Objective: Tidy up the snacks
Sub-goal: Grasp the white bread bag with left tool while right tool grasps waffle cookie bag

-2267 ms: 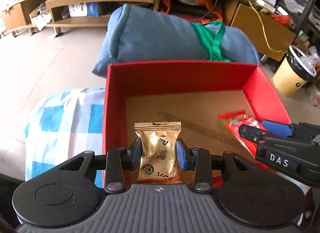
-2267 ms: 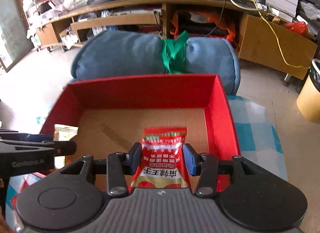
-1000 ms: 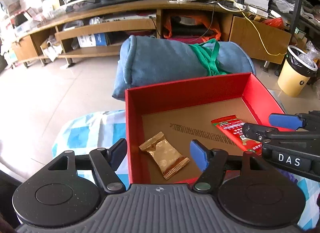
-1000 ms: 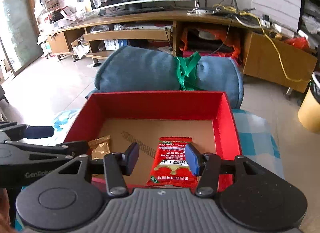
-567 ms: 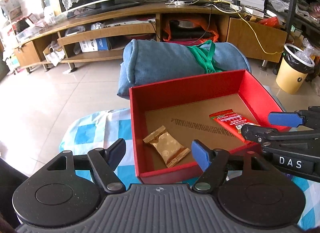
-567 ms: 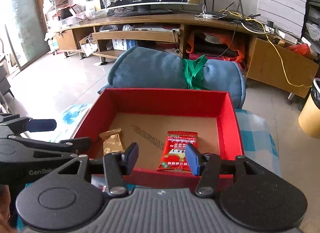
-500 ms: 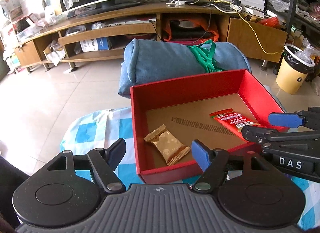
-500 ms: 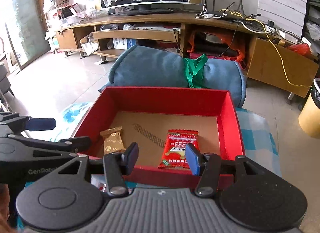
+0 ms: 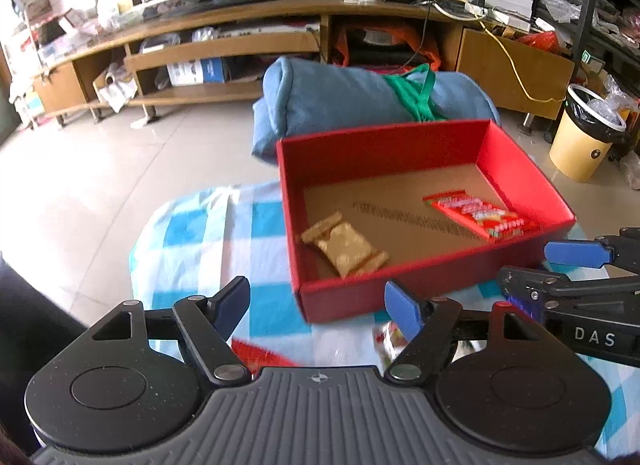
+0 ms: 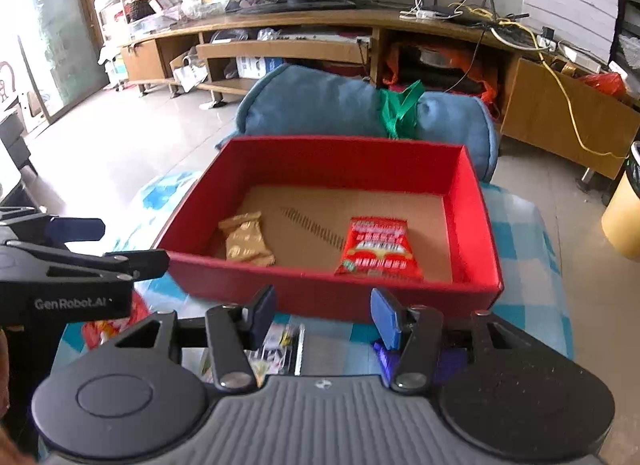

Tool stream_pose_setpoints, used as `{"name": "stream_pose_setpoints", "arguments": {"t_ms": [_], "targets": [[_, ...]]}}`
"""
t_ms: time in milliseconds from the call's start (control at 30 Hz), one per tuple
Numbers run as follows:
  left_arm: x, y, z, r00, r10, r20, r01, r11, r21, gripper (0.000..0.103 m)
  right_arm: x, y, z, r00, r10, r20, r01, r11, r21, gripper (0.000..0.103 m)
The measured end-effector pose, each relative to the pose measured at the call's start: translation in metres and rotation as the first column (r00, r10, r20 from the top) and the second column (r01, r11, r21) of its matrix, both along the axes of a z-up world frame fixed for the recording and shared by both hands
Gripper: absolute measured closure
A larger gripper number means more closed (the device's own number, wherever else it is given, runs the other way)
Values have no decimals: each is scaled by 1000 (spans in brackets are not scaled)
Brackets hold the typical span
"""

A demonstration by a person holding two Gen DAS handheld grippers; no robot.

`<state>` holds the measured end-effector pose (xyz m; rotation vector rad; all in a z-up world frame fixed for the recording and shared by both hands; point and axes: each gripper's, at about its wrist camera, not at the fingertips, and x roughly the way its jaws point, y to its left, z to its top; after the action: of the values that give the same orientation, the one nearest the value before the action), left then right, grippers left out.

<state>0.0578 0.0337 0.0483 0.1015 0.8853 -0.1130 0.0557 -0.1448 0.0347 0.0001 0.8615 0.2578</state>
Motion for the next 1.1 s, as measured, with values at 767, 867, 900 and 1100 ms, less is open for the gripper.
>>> {"name": "stream_pose_setpoints", "arguments": {"t_ms": [767, 867, 900, 1100], "targets": [[-68, 36, -54, 960, -123, -252, 117, 992, -38, 18, -37, 8, -17, 986, 135, -95, -136, 991, -2, 44], [-67, 34, -64, 951, -127, -284, 125, 992, -24, 17, -37, 7, -20, 981, 163, -106, -164, 986, -4, 43], [-66, 33, -68, 948, -128, -292, 130, 991, -15, 17, -38, 7, -21, 979, 175, -107, -176, 984, -4, 42], [-67, 29, -80, 937, -118, -330, 136, 990, 34, 43, -40, 14, -30, 949, 292, -123, -298, 954, -37, 39]]}}
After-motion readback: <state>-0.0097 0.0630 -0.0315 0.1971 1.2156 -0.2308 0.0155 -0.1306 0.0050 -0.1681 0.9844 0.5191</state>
